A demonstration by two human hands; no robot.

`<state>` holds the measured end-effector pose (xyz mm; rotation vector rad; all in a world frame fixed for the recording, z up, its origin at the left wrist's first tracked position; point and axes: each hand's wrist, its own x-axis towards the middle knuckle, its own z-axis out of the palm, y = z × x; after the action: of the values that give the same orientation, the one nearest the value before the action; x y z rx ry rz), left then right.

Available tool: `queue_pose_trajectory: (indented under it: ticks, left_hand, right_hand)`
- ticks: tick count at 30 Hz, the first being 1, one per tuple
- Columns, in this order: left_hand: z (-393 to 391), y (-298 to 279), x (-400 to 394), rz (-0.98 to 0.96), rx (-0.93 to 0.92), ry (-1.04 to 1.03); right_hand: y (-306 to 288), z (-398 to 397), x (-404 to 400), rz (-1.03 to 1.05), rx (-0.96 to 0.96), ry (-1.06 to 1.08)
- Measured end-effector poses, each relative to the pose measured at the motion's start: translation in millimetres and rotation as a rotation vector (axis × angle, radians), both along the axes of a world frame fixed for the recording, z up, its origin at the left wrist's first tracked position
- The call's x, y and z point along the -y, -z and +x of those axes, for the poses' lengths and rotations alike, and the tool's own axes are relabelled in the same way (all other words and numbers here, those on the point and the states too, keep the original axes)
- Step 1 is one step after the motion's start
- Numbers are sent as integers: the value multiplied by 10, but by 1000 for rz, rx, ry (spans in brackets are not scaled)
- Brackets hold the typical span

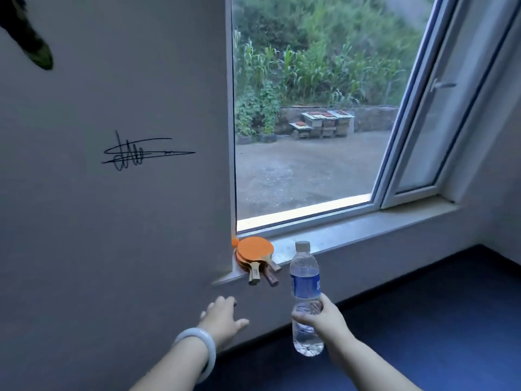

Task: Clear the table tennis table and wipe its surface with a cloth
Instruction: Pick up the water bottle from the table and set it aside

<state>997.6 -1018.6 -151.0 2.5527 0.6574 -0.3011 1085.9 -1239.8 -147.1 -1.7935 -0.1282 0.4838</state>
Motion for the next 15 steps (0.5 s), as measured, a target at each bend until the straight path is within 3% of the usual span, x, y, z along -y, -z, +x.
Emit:
queue_pose_trajectory:
  ticks: [7, 15]
  left_hand:
    - [1081, 110, 507, 96, -73, 47]
    - [2180, 65, 153, 17, 28, -33]
  right_hand:
    - [86, 1098, 412, 17, -5, 19]
    - [221, 2193, -65, 23, -14, -4]
